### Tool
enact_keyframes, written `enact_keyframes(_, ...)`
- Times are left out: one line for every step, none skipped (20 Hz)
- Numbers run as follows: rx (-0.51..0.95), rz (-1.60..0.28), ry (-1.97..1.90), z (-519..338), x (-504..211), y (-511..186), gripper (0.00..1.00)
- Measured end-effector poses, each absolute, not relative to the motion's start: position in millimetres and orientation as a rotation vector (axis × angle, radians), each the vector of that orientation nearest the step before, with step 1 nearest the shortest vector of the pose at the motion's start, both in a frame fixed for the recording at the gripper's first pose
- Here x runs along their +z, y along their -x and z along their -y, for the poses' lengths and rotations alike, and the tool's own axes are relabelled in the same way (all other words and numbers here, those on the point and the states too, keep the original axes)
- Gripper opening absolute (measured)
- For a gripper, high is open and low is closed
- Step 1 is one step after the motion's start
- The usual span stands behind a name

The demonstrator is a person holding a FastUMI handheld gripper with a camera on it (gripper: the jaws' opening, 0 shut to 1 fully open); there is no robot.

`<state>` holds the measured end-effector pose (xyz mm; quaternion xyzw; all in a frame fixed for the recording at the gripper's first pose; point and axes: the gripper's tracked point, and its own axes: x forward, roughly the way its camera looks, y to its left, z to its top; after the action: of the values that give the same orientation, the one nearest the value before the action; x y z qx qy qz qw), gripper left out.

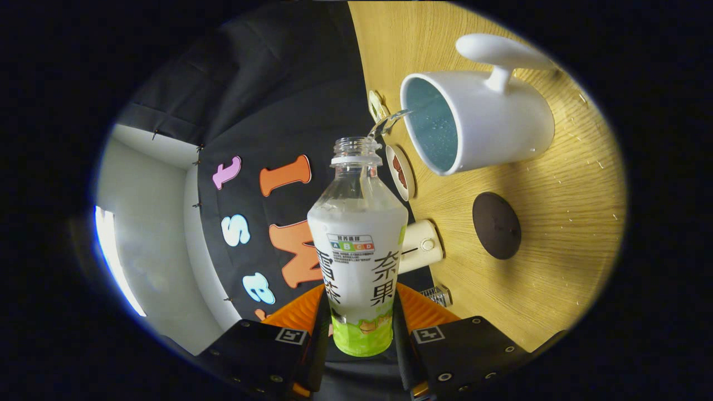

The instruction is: Take the bottle from table, then pour the juice into the cup, finally place the bottle on the coaster

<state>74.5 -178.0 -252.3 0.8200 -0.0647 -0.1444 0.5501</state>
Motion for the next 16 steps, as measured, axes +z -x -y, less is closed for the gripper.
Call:
enact_keyframes(-0.343, 0.156, -1.945, 179.0, -252.5, -74.5, 0.54)
enact_keyframes(-0.345, 0.16, -1.95, 180.3, -251.2, -75.2, 0.54)
enact_keyframes(-0.343, 0.163, -1.954, 181.3, -250.4, -76.6, 0.54)
enact_keyframes(-0.341, 0.166, -1.958, 181.5, -249.4, -77.3, 0.54)
enact_keyframes(-0.341, 0.169, -1.963, 182.0, -249.8, -77.3, 0.54)
enact_keyframes(-0.343, 0.172, -1.967, 183.6, -249.9, -76.6, 0.54)
enact_keyframes(-0.344, 0.175, -1.971, 184.4, -250.7, -76.8, 0.54)
enact_keyframes(-0.345, 0.176, -1.975, 185.3, -249.9, -77.4, 0.54)
enact_keyframes(-0.346, 0.178, -1.98, 186.1, -250.0, -77.8, 0.54)
enact_keyframes(-0.345, 0.181, -1.985, 187.5, -248.6, -77.4, 0.54)
enact_keyframes(-0.343, 0.183, -1.991, 187.5, -248.9, -78.0, 0.54)
enact_keyframes(-0.339, 0.185, -1.997, 188.3, -246.9, -76.5, 0.54)
enact_keyframes(-0.337, 0.19, -2.003, 188.7, -246.0, -77.1, 0.54)
enact_keyframes(-0.335, 0.194, -2.008, 188.5, -246.4, -76.5, 0.54)
enact_keyframes(-0.333, 0.2, -2.017, 187.6, -245.8, -75.7, 0.54)
enact_keyframes(-0.333, 0.208, -2.026, 188.1, -244.0, -74.4, 0.54)
